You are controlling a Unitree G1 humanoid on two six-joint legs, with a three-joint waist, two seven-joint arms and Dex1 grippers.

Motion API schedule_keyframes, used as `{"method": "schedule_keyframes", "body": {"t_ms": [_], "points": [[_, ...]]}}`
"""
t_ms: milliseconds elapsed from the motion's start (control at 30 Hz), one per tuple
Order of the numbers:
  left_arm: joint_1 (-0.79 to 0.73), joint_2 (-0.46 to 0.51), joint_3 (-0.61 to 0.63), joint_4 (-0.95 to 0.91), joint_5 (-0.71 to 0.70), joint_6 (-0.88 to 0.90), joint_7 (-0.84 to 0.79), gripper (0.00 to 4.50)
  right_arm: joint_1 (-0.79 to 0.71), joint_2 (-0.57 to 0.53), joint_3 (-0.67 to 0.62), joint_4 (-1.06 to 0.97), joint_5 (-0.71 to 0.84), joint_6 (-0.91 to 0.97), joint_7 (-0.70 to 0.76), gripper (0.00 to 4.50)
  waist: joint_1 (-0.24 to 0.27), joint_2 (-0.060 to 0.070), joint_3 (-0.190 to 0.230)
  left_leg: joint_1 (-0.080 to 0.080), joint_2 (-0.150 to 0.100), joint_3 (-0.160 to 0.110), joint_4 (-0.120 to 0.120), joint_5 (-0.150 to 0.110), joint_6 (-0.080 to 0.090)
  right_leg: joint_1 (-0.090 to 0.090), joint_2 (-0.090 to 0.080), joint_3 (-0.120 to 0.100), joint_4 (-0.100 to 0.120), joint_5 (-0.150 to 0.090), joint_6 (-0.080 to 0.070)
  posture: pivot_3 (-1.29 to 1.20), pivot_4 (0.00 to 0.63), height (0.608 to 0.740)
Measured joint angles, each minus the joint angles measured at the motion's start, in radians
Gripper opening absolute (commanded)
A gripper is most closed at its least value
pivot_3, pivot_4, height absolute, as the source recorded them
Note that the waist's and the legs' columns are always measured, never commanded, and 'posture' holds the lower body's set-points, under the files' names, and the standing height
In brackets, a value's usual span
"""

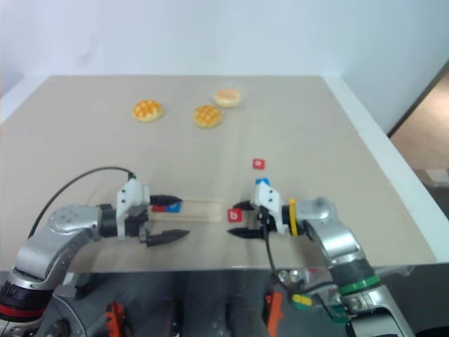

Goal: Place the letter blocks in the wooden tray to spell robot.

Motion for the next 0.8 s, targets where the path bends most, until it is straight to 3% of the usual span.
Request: {"method": "schedule_keyframes", "body": {"t_ms": [33, 133, 600, 700, 800], "points": [[0.0, 0.0, -0.005, 0.0, 0.0, 0.0, 0.001, 4.5, 0.007, -0.006, -0.004, -0.008, -0.001, 0.0, -0.01, 2.07, 0.0, 0.0, 0.0, 0.0, 0.0, 0.0, 0.0, 0.0, 0.0, 0.0, 0.0, 0.0, 0.0, 0.0, 0.0, 0.0, 0.15, 0.74], [0.0, 0.005, -0.012, 0.0, 0.0, 0.0, 0.001, 4.5, 0.018, -0.013, -0.006, -0.019, -0.001, -0.002, -0.025, 1.24, 0.0, 0.0, 0.0, 0.0, 0.0, 0.0, 0.0, 0.0, 0.0, 0.0, 0.0, 0.0, 0.0, 0.0, 0.0, 0.0, 0.15, 0.74], [0.005, 0.006, -0.004, 0.001, 0.001, -0.005, 0.042, 4.5, 0.032, -0.015, -0.014, -0.044, 0.015, 0.028, -0.069, 1.2, 0.0, 0.0, 0.0, 0.0, 0.0, 0.0, 0.0, 0.0, 0.0, 0.0, 0.0, 0.0, 0.0, 0.0, 0.0, 0.0, 0.15, 0.74], [0.056, -0.023, 0.132, 0.007, -0.018, -0.038, 0.133, 4.5, -0.136, 0.001, -0.04, -0.09, 0.061, 0.155, -0.093, 1.2, -0.008, 0.0, 0.001, 0.001, 0.002, 0.002, -0.001, 0.0, 0.0, -0.002, 0.001, 0.001, 0.0, 0.001, -0.001, 0.0, 0.15, 0.74], [0.113, -0.028, 0.186, 0.009, -0.036, -0.07, 0.148, 4.5, -0.237, 0.047, -0.012, -0.134, 0.073, 0.221, -0.104, 1.2, -0.007, 0.0, 0.0, 0.0, 0.003, 0.001, -0.002, 0.0, 0.0, -0.002, 0.002, 0.0, 0.0, 0.0, -0.002, 0.0, 0.15, 0.74]]}}
